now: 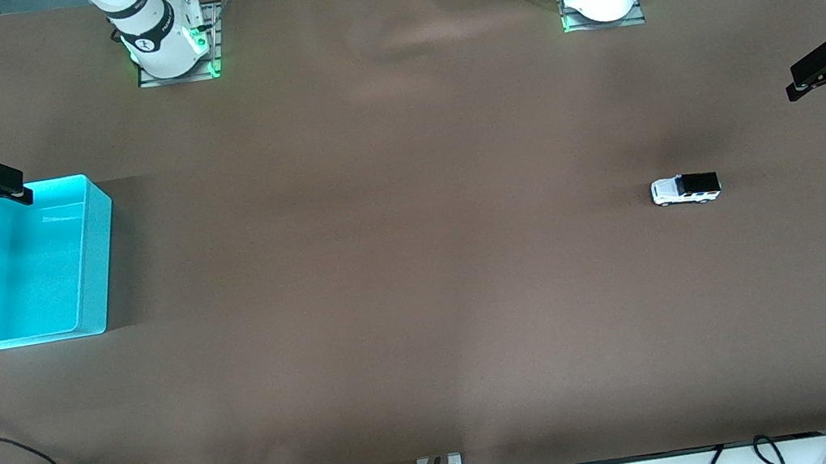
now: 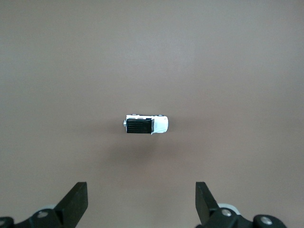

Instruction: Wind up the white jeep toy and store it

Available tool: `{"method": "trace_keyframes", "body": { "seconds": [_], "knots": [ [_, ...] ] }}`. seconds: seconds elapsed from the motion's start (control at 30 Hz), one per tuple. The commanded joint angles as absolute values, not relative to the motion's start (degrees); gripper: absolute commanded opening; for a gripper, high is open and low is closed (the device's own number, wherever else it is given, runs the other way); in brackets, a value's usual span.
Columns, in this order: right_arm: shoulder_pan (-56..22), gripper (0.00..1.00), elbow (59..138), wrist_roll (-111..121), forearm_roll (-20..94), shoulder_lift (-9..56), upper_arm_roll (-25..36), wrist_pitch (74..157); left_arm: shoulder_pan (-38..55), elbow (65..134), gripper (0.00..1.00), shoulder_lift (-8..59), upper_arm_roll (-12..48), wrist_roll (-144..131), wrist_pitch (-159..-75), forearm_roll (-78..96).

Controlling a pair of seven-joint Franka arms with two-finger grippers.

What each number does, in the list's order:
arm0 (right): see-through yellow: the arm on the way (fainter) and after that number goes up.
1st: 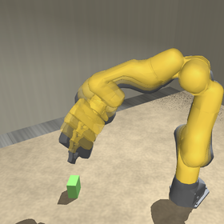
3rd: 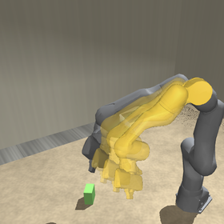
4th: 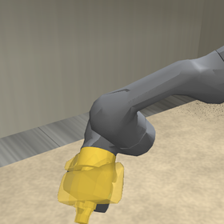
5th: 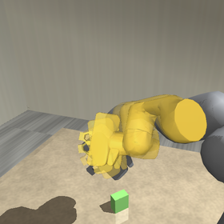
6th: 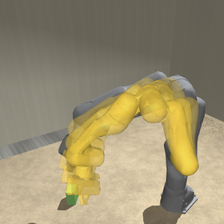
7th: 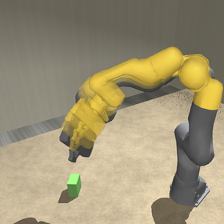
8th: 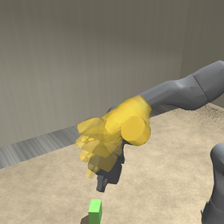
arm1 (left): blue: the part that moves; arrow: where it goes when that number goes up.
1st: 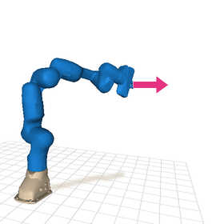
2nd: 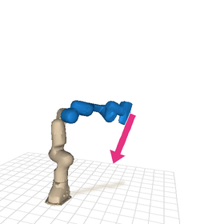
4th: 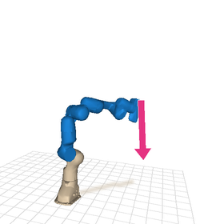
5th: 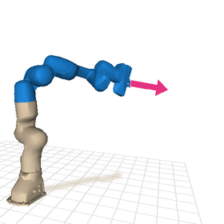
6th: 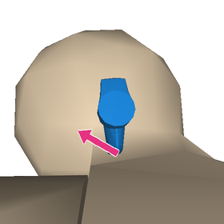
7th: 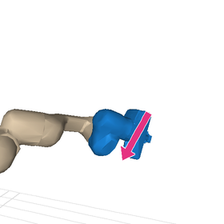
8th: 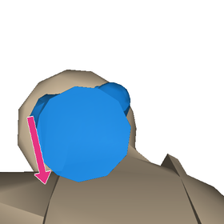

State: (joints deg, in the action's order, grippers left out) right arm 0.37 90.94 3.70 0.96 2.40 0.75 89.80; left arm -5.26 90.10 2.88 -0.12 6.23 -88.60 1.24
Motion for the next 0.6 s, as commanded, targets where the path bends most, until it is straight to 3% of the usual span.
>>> {"method": "trace_keyframes", "body": {
  "seconds": [0.0, 0.57],
  "knots": [
    [0.79, 1.00, 90.44, 3.87, 0.44, 2.46, 0.26, 90.26, -5.45, 88.95, 1.00, 2.90, -0.26, 7.91, -87.19, 2.81],
    [0.97, 1.00, 90.44, 3.78, 0.62, 2.64, 0.53, 90.09, -5.45, 88.95, 1.00, 2.90, -0.26, 7.91, -87.19, 2.72]
  ]
}}
